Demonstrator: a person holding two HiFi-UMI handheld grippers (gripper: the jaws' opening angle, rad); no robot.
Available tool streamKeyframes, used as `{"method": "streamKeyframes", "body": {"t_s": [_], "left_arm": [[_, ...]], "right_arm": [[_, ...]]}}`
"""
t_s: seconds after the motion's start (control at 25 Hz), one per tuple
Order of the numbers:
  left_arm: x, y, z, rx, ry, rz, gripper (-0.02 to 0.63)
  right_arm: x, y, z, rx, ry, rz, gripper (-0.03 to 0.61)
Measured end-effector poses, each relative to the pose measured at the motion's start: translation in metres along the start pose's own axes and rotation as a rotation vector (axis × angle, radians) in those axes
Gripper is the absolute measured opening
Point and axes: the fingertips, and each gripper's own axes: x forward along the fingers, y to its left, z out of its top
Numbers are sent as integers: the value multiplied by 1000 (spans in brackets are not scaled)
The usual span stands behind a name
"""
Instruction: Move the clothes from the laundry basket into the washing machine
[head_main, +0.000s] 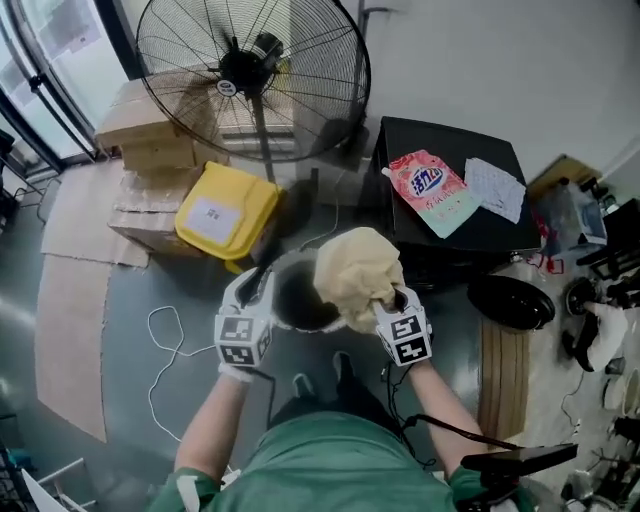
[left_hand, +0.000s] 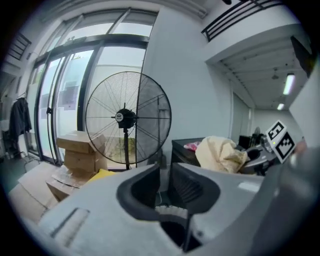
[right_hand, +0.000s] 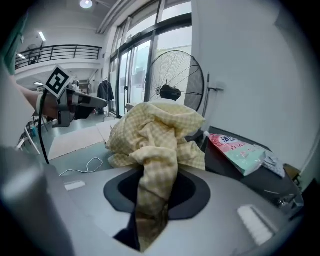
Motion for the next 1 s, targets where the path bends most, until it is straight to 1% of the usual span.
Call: {"method": "streamKeyframes", "body": {"t_s": [0.12, 0.28, 0.52, 0.68, 0.76, 0.88, 1.0], "left_arm": [[5, -20, -4, 16, 0, -69, 78], [9, -49, -12, 33, 10, -142, 78], [20, -100, -14, 59, 23, -227, 77], [27, -147, -6, 83, 16, -255, 75], [30, -172, -6, 91, 18, -257, 75], [31, -211, -10, 98, 26, -245, 75], [32, -246, -11, 102, 23, -216, 75]], "right_arm": [[-25, -8, -15, 48, -9, -80, 100], [-59, -20, -46, 111, -3, -169, 100], [-110, -43, -85, 199, 0, -263, 100], [-145, -70, -114, 237, -5, -302, 100], [-161, -85, -130, 248, -6, -310, 100], [-186, -108, -156, 252, -12, -313, 100], [-212, -135, -184, 261, -17, -309, 100]]}}
